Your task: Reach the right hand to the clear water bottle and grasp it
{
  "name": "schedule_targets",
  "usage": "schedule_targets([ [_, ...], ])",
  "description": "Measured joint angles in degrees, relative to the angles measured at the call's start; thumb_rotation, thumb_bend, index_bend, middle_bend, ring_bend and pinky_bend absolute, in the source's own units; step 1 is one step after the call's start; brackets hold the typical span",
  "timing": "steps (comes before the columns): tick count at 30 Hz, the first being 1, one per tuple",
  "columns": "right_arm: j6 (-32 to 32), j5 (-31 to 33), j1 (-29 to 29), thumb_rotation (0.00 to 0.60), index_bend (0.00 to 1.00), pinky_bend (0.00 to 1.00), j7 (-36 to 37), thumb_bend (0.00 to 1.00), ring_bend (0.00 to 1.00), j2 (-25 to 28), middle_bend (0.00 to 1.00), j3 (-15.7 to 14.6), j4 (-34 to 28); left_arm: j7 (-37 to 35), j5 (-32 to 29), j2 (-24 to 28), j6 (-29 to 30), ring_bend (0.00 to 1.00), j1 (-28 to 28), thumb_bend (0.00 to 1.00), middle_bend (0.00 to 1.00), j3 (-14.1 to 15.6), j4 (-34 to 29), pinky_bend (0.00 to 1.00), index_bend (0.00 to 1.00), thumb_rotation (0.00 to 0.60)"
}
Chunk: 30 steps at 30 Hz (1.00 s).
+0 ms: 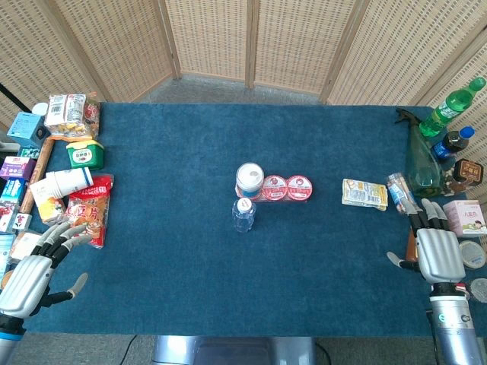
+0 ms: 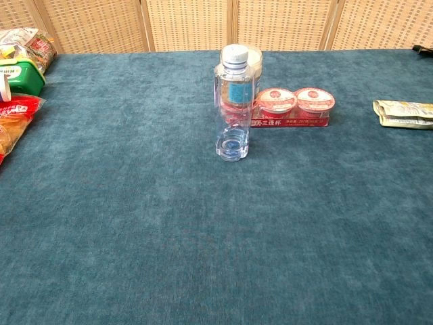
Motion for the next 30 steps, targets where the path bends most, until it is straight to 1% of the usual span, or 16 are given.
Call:
schedule_targets([
  [15, -0.3, -1.3, 0.0, 0.600, 0.00, 0.00, 2.1, 0.09, 0.00, 0.4, 0.19, -0.4, -0.1, -1.0, 1.3, 0.2, 1.1, 0.00, 0.6, 0.43, 0.17, 0.5, 0.5, 0.00, 0.22, 0.600],
  [19, -1.0, -1.7, 0.1, 0.600, 0.00, 0.00, 3.8, 0.09, 0.00, 0.7, 0.19, -0.5, -0.2, -1.4, 1.3, 0.1, 1.1, 0.00, 0.5, 0.44, 0.17, 0.5, 0.7, 0.00, 0.22, 0.600],
  [30, -1.4, -2.0, 0.4, 0.600, 0.00, 0.00, 4.1, 0.09, 0.00, 0.1, 0.19, -0.6, 0.2, -1.8, 1.2, 0.0, 0.3, 0.00, 0.1, 0.43, 0.17, 0.6, 0.8, 0.00, 0.22, 0.600],
])
